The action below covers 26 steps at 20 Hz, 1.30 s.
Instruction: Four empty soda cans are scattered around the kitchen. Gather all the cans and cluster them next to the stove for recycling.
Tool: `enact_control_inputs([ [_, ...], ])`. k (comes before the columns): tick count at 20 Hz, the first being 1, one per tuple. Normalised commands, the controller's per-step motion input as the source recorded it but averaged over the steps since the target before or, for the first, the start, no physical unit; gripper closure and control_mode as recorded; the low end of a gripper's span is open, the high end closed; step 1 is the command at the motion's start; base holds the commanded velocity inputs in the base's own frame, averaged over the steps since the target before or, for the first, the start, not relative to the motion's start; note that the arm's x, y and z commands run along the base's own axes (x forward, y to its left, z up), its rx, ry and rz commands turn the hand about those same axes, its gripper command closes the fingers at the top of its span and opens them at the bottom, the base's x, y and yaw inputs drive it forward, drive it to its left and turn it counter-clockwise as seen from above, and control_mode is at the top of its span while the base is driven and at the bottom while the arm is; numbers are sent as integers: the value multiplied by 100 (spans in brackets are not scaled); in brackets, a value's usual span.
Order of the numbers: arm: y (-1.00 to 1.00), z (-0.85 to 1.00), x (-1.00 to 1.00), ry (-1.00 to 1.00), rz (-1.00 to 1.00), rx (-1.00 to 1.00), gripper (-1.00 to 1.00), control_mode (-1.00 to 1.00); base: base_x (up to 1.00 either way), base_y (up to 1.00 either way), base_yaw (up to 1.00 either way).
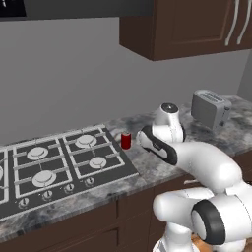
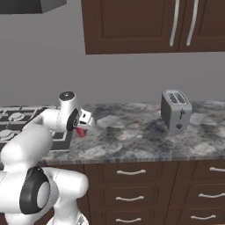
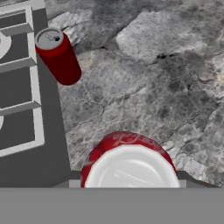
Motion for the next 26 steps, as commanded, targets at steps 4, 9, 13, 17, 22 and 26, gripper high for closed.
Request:
enact_control_inputs([
  [4,50,-10,50,5,25,0,100,-100,0,0,0],
  [9,36,-26,33,2,1,-1,100,-100,0,0,0],
  [13,30,-28,25,-5,-3,-5,100,-100,0,0,0],
  [17,37,-32,6,0,-2,-2,100,-100,0,0,0],
  [22,2,-24,7,-3,-3,-1,100,-100,0,0,0],
  [26,-2,-23,13,0,0,-1,100,-100,0,0,0],
])
